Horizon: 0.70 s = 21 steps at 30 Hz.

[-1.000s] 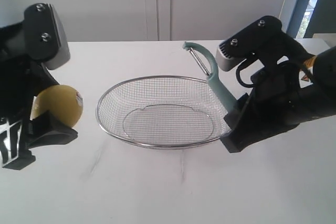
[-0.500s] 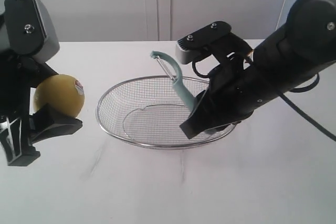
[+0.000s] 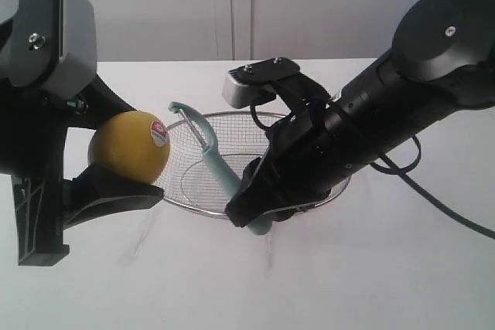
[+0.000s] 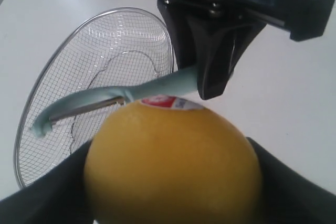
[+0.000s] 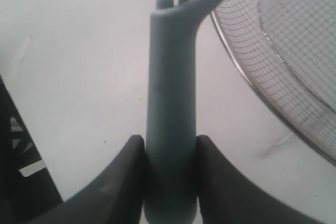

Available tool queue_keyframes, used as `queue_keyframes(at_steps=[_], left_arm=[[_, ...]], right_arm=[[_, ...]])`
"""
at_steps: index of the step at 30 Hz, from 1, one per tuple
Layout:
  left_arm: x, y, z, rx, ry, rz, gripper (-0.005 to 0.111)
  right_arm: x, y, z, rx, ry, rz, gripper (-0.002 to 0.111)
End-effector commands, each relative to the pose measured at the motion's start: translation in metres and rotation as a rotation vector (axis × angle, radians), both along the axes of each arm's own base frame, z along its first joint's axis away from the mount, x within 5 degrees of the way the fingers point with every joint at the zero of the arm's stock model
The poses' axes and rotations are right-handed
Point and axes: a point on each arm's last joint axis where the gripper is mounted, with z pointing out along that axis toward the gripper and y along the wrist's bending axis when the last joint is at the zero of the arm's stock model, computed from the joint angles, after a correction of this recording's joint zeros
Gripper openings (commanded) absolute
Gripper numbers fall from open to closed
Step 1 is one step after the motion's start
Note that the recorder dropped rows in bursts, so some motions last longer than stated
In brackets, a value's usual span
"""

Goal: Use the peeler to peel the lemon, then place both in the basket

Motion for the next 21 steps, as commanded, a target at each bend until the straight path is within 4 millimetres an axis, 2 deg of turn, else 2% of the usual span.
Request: queue_keyframes(at_steps=[1,7,14,21], left_arm=[[-0.004,-0.001,0.001,-0.022,0.018,-0.016,0.000],[-0.002,0.000,-0.005,-0.021,0.016,0.004,0.000],[0.008,0.002,-0.019,-0.060,-0.041,0.115,0.000],[0.013,0.004,-0.022,-0.086,-0.076,0.177,0.000]], right_arm=[[-0.003,0.010,0.000,0.039,0.007,0.048,0.000],[-0.004,0.012,0.001,0.063,0.025,0.038,0.000],[-0.005,0.014,0.004,0.102,0.061,0.010,0.000],[-0.002,0.014,0.004,0.110,0.050,-0.036,0.000]])
